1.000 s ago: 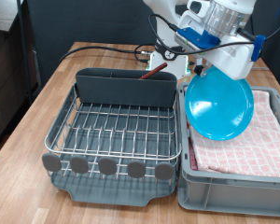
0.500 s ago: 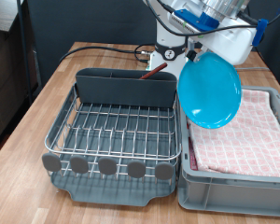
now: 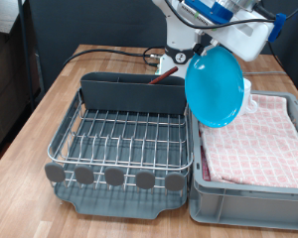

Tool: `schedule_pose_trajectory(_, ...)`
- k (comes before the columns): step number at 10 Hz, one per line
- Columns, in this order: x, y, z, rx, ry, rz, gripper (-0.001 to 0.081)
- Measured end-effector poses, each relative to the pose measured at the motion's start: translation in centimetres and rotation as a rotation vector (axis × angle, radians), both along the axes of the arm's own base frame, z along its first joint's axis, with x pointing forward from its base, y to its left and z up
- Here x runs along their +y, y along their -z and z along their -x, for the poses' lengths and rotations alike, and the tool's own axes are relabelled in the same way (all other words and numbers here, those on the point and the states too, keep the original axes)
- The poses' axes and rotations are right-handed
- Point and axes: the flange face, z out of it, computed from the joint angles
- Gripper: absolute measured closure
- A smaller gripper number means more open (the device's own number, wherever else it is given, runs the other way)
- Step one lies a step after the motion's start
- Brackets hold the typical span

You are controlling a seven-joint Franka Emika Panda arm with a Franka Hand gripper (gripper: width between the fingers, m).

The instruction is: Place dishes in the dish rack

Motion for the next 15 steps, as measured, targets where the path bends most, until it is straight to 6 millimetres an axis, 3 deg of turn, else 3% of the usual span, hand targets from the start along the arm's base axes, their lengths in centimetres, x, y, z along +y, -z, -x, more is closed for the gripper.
schedule_pose_trajectory(4, 0.0, -0.6, -0.2, 0.009, -0.023, 0.032, 0.079)
schedule_pose_trajectory(6, -1.7, -0.3, -0.4, 0.018, -0.071, 0.123, 0.079)
schedule_pose_trajectory(11, -10.8, -1.2, -1.2, 0.064, -0.328, 0.294, 0.079)
schedule_pose_trajectory(15, -18.1, -2.9, -0.2, 0.028, -0.536, 0.311, 0.079)
